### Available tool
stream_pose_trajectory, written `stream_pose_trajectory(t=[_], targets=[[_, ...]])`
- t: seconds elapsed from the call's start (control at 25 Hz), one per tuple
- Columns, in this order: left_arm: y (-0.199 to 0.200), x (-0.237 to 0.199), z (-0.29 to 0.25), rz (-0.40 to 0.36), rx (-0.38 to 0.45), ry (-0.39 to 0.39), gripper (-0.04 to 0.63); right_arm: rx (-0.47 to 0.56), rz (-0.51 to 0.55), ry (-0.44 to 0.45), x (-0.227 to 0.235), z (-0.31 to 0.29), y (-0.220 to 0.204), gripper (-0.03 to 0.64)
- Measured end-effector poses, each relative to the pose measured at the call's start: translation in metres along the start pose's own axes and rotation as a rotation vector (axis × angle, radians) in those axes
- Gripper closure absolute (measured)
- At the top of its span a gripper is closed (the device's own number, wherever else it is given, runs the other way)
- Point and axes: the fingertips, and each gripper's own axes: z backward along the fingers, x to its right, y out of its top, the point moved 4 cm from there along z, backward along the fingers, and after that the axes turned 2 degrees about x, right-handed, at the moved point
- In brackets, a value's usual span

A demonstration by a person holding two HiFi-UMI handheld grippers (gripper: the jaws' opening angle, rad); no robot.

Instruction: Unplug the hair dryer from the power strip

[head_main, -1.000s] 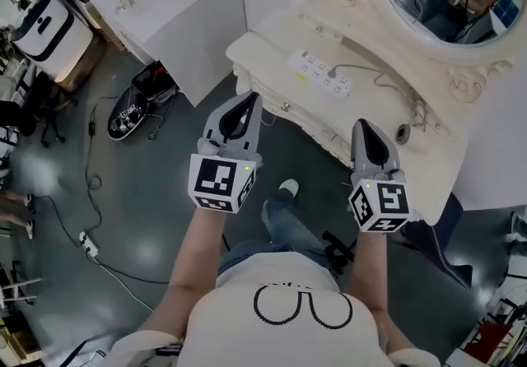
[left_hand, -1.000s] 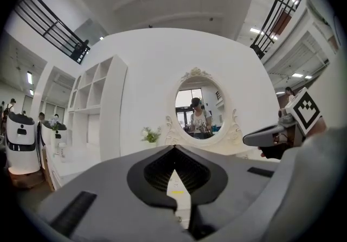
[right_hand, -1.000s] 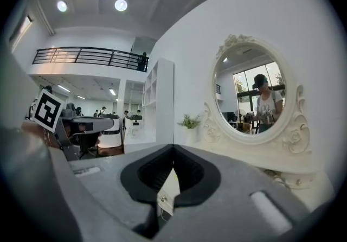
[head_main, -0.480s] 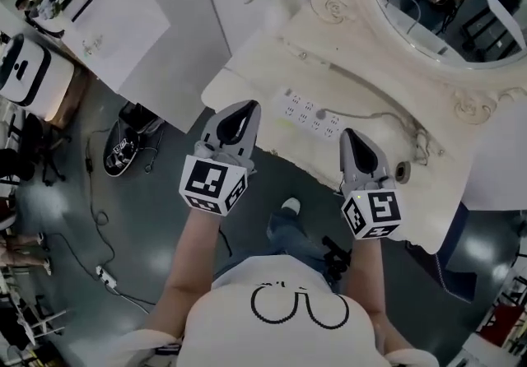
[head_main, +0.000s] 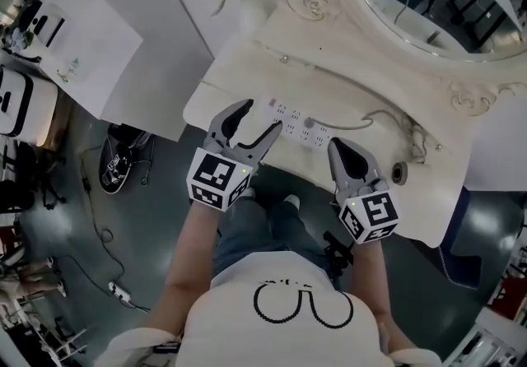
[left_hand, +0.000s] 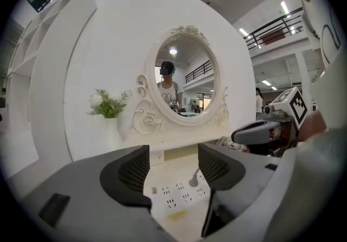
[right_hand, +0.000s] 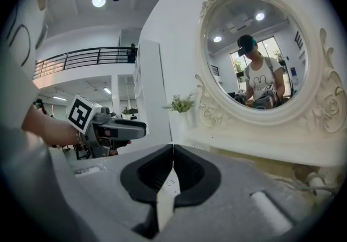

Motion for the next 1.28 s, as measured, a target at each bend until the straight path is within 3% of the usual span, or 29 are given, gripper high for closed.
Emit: stream_pose_trajectory(t=[0.08, 0.16, 0.32, 0.64, 1.0, 1.12, 1.28], targets=[[-0.008, 0.000, -0.008, -0.002, -0.022, -0.038, 0.319, -0.046, -0.007, -0.001, -0.002, -0.003, -0.009, 0.606], [-0.015, -0.002, -0.017, -0.005, -0.041, -0.082, 0.319, -0.107, -0.007, -0.001, -0.005, -0.009, -0.020, 0.491], [-0.030, -0.009, -0.035, -0.013, -0.102, -0.180, 0.319, -0.171, -0.027, -0.051, -0.008, -0.020, -0.039, 0.457], [-0.069, -0.029, -0.056, -0.102, -0.288, -0.374, 0.319, -0.190, -0.112, -0.212, -0.009, -0.044, -0.048, 0.465], [-0.124, -0.045, -0.084, -0.256, -0.505, -0.534, 0.319, -0.242, -0.246, -0.408, 0.003, -0.066, -0.072, 0.482], [-0.133, -0.040, -0.090, -0.292, -0.544, -0.590, 0.319, -0.255, -0.276, -0.446, 0.006, -0.072, -0.081, 0.482], [-0.141, -0.037, -0.099, -0.315, -0.574, -0.607, 0.319, -0.284, -0.282, -0.463, 0.007, -0.081, -0.091, 0.482]])
